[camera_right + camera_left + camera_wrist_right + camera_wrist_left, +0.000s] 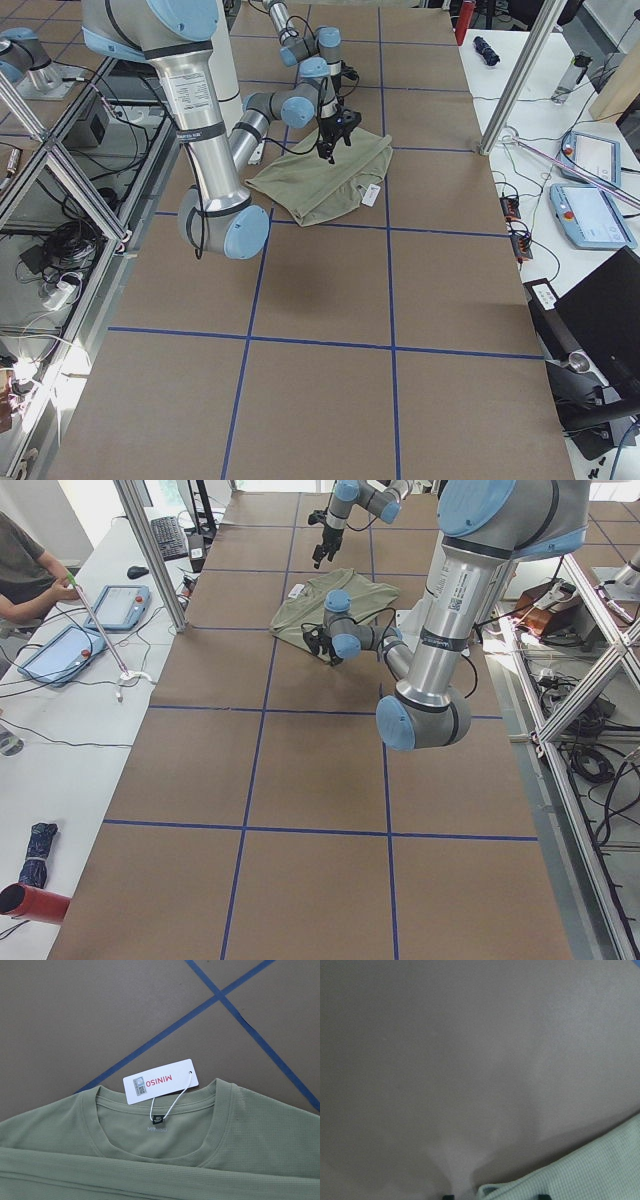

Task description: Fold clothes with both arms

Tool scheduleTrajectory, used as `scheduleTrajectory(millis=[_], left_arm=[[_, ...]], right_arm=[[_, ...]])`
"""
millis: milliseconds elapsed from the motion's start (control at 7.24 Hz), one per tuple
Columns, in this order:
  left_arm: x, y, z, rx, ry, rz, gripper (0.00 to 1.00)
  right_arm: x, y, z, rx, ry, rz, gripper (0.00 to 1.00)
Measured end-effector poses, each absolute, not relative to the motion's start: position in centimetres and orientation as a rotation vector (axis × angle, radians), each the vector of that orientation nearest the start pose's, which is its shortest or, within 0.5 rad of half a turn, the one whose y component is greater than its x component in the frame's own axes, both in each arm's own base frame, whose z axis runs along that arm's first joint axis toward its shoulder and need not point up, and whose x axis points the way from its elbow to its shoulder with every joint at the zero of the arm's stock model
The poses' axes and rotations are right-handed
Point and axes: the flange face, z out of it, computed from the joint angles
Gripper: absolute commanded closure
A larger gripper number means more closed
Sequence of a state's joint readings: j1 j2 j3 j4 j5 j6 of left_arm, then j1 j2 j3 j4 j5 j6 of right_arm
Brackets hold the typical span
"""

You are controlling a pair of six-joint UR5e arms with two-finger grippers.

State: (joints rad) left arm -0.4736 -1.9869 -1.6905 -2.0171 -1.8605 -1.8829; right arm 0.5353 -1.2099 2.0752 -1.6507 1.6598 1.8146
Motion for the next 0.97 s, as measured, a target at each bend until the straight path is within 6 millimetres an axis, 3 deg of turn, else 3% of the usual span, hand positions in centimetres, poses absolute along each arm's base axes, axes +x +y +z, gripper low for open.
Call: scheduleTrajectory(millis=[276,414,552,690,967], left_arm=[[52.3,-39.0,32.2,-0.176,1.007,-0.572,1.0],[51.3,-40.7,32.2,-0.134,1.01,-0.559,1.0],[49.3,-43.8,31.8,-0.05,1.02,-0.524,1.0],[47.3,-48.5,30.6,0.046,1.027,-0.506,1.0],[46.0,-60.2,28.2,0.173,1.041,-0.559,1.0]], right_arm=[[-40.6,-38.5,26.0,0.031,-0.81,0.703,0.0],[-40.6,-38.5,25.8,0.032,-0.814,0.702,0.0],[-40.6,-38.6,25.5,0.033,-0.819,0.701,0.0],[-40.6,-38.6,25.3,0.033,-0.824,0.7,0.0],[-40.6,-38.5,25.0,0.029,-0.83,0.696,0.0]])
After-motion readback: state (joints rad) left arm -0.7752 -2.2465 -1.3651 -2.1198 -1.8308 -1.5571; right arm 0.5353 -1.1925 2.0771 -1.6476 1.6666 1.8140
